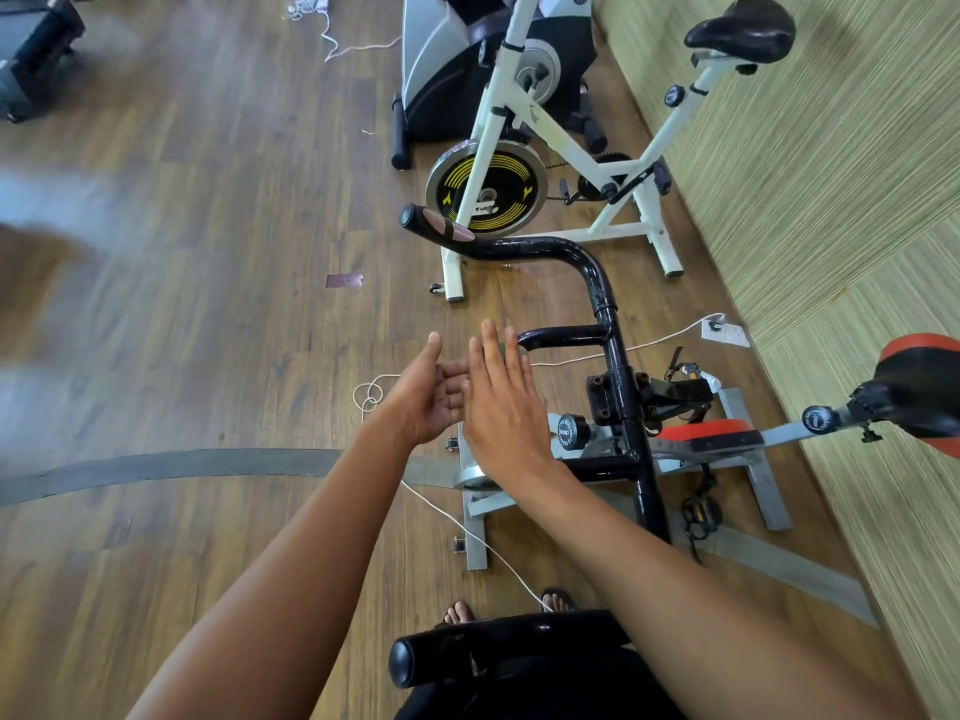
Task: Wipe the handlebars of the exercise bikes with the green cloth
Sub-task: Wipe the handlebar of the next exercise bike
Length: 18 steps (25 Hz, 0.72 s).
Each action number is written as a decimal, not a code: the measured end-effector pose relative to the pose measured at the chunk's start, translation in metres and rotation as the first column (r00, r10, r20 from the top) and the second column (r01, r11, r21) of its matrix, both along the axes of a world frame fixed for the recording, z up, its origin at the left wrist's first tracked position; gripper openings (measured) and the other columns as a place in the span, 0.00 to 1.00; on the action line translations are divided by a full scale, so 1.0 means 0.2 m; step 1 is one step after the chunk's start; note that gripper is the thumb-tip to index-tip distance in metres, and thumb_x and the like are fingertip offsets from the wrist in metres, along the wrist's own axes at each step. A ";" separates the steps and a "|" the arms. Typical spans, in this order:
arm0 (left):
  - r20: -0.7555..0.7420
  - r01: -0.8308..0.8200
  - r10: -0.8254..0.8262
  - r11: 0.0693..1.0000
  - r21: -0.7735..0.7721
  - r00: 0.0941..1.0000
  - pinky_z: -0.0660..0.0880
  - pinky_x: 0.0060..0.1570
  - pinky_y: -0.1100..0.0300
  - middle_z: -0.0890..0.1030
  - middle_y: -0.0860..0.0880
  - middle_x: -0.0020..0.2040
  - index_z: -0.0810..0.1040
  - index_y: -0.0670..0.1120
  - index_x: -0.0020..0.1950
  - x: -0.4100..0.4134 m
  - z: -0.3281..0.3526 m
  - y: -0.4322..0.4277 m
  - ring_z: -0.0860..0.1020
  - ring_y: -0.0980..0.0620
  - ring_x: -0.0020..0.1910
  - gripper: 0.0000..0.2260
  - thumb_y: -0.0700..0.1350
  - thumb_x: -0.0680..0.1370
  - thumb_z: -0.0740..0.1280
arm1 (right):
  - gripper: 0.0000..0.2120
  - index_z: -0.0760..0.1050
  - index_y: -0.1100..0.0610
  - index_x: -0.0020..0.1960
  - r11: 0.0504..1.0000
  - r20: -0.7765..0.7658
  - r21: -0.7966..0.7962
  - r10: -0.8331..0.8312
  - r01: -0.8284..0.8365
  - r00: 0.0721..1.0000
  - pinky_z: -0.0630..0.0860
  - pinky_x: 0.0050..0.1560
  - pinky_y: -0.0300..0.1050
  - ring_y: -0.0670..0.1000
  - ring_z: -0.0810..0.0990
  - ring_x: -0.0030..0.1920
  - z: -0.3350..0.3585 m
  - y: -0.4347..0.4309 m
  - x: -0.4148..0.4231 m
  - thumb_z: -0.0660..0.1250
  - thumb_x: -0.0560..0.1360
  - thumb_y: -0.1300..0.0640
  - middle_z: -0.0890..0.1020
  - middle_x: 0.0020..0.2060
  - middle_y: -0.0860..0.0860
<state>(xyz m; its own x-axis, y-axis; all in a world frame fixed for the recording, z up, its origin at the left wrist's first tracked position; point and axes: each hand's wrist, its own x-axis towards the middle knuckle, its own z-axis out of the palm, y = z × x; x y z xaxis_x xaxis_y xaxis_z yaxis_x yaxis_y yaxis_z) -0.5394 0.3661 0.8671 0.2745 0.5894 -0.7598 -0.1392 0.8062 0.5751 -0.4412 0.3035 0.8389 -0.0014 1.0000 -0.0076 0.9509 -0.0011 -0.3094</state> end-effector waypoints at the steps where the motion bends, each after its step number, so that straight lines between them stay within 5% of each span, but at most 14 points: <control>1: 0.005 -0.002 0.002 1.000 -0.005 1.000 0.76 0.26 0.64 0.82 0.48 0.28 0.79 0.40 0.52 0.00 -0.01 -0.01 0.80 0.55 0.25 0.30 0.63 0.83 0.48 | 0.32 0.42 0.61 0.80 1.000 0.003 -0.006 0.001 -0.001 1.000 0.36 0.78 0.53 0.58 0.33 0.78 0.01 0.00 0.00 0.54 0.82 0.63 0.37 0.79 0.56; 6: 0.007 -0.033 0.033 0.999 -0.015 0.999 0.77 0.28 0.62 0.83 0.47 0.32 0.78 0.42 0.47 0.00 -0.01 0.00 0.82 0.53 0.27 0.28 0.62 0.84 0.49 | 0.27 0.41 0.60 0.80 0.996 0.056 -0.060 -0.058 0.062 0.997 0.36 0.78 0.56 0.57 0.31 0.78 0.04 0.14 0.03 0.44 0.85 0.57 0.35 0.79 0.56; 9: -0.051 -0.023 0.022 1.000 -0.016 0.998 0.73 0.26 0.64 0.75 0.51 0.24 0.72 0.46 0.39 0.02 -0.01 0.00 0.72 0.55 0.21 0.19 0.52 0.85 0.53 | 0.25 0.41 0.60 0.80 0.999 0.078 -0.046 -0.013 0.017 0.997 0.35 0.78 0.56 0.57 0.32 0.78 0.03 0.13 0.03 0.42 0.85 0.55 0.36 0.79 0.56; 11: -0.090 0.009 -0.008 1.000 0.012 0.996 0.72 0.33 0.61 0.72 0.52 0.24 0.73 0.47 0.39 0.04 -0.02 0.00 0.69 0.55 0.24 0.16 0.47 0.85 0.55 | 0.25 0.43 0.58 0.80 0.999 0.039 -0.038 0.003 -0.002 0.999 0.35 0.78 0.53 0.54 0.33 0.78 0.03 0.15 0.11 0.40 0.85 0.52 0.37 0.79 0.54; 16: -0.183 0.019 -0.009 0.998 0.053 0.983 0.79 0.53 0.47 0.85 0.45 0.39 0.80 0.45 0.45 0.17 -0.04 -0.04 0.84 0.43 0.41 0.20 0.54 0.85 0.55 | 0.25 0.54 0.57 0.80 0.995 0.020 0.020 -0.101 0.101 0.995 0.36 0.78 0.52 0.53 0.42 0.80 0.01 0.24 0.28 0.41 0.85 0.49 0.49 0.81 0.54; 18: -0.238 -0.013 0.030 0.997 0.073 0.971 0.80 0.52 0.45 0.84 0.42 0.45 0.81 0.43 0.52 0.27 -0.08 -0.04 0.83 0.41 0.43 0.23 0.57 0.84 0.52 | 0.26 0.61 0.57 0.78 0.995 0.031 0.094 -0.034 0.031 0.999 0.38 0.79 0.51 0.53 0.47 0.80 -0.02 0.20 0.34 0.41 0.84 0.49 0.58 0.79 0.53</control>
<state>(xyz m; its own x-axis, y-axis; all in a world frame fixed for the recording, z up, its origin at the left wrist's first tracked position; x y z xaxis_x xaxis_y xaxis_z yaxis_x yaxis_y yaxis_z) -0.4862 0.3579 0.8517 0.0770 0.6479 -0.7578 -0.0080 0.7605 0.6493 -0.3741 0.3426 0.8348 0.0295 0.9959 0.0859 0.9605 -0.0045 -0.2783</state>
